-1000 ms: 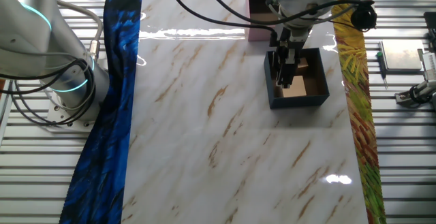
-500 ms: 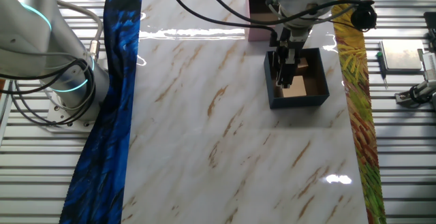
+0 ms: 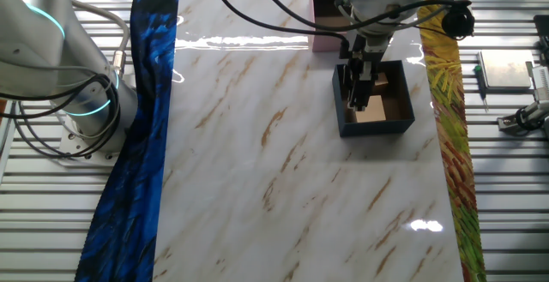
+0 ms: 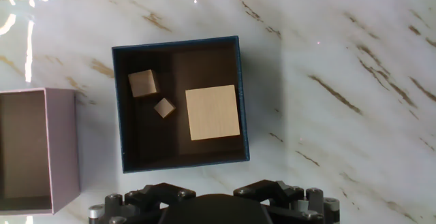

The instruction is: Move an object from one box to another

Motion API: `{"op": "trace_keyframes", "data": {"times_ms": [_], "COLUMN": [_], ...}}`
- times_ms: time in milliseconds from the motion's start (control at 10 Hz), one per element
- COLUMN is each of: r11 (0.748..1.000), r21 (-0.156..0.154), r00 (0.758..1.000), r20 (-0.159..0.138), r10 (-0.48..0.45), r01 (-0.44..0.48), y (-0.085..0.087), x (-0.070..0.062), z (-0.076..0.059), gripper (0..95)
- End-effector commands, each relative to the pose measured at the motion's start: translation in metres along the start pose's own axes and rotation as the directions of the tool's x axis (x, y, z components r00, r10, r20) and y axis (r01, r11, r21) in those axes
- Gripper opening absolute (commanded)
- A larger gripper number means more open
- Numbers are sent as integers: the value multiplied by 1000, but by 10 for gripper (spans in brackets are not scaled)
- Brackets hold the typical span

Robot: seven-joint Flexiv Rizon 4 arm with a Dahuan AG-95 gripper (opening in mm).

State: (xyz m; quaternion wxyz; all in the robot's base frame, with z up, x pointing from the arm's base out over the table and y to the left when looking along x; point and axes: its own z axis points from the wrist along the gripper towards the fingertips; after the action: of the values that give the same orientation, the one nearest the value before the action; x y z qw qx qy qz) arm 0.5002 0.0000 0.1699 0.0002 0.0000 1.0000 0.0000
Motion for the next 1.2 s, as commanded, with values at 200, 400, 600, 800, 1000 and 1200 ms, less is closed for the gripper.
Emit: {"op": "trace_keyframes", "data": {"times_ms": [200, 400, 600, 800, 1000, 1200], "r11": [972, 975, 977, 977, 976, 973], "r21": [-96, -93, -91, -90, -90, -90], "r00": [976, 979, 981, 980, 980, 977], "r20": [51, 47, 46, 46, 47, 48], "r10": [-210, -197, -190, -192, -194, -208], "r01": [214, 201, 194, 195, 198, 212], "y": [0, 0, 0, 0, 0, 0], "x": [0, 0, 0, 0, 0, 0], "z": [0, 0, 0, 0, 0, 0], "gripper": [0, 0, 0, 0, 0, 0]}}
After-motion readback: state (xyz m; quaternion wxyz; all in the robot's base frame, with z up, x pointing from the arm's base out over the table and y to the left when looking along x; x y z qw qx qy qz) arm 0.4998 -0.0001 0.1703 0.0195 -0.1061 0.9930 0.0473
